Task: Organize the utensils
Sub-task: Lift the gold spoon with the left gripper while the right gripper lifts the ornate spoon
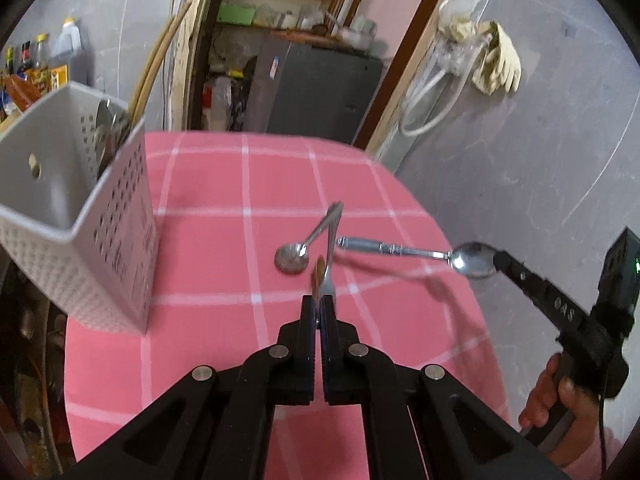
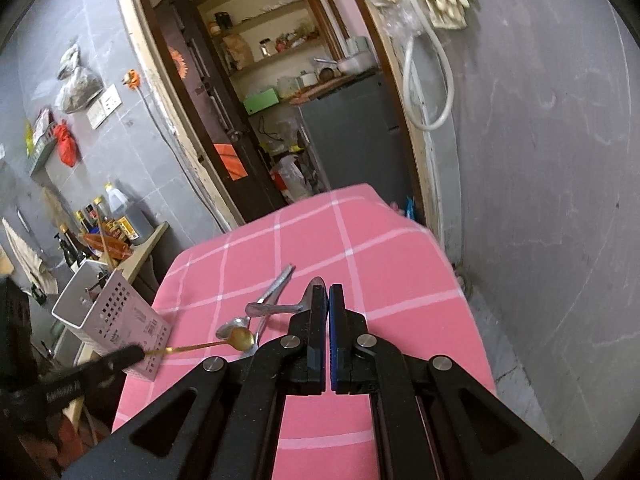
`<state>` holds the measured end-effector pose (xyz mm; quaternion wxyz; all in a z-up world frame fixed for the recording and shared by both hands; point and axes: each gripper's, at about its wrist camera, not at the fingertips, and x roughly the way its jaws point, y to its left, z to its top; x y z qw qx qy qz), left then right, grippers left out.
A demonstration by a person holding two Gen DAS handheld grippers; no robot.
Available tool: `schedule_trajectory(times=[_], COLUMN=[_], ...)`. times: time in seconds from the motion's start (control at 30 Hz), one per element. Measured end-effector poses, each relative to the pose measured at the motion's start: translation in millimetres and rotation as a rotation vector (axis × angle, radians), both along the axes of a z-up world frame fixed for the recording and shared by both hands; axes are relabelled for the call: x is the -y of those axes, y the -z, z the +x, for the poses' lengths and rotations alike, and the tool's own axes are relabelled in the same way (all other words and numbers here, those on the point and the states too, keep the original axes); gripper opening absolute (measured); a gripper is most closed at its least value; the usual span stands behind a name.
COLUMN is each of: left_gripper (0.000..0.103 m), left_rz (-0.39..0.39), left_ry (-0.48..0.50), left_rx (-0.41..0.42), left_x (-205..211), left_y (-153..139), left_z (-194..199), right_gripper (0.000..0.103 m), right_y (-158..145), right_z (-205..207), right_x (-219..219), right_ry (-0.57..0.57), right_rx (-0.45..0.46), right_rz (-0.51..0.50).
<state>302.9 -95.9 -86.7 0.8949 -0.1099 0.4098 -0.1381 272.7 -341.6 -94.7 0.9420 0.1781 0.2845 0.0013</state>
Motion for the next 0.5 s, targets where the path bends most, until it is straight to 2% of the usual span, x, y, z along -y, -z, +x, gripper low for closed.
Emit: schedule_trajectory(times=[0.23, 0.5], left_gripper=[0.003, 0.003], left_rz=[-0.023, -0.013], left_ry=[-0.010, -0.006], left_rx=[0.102, 0.144], left_x=[9.2, 10.0], left_y=[-26.2, -51.4], left_z=[18.1, 18.5], right_gripper=[0.001, 0.001], right_y=[-27.8, -51.6], right_z=[-9.3, -15.0], right_x=[-4.6, -8.3], right_ry=[-0.012, -0.012], right_rx=[0.050, 0.076], right_rz=[-0.092, -0.161])
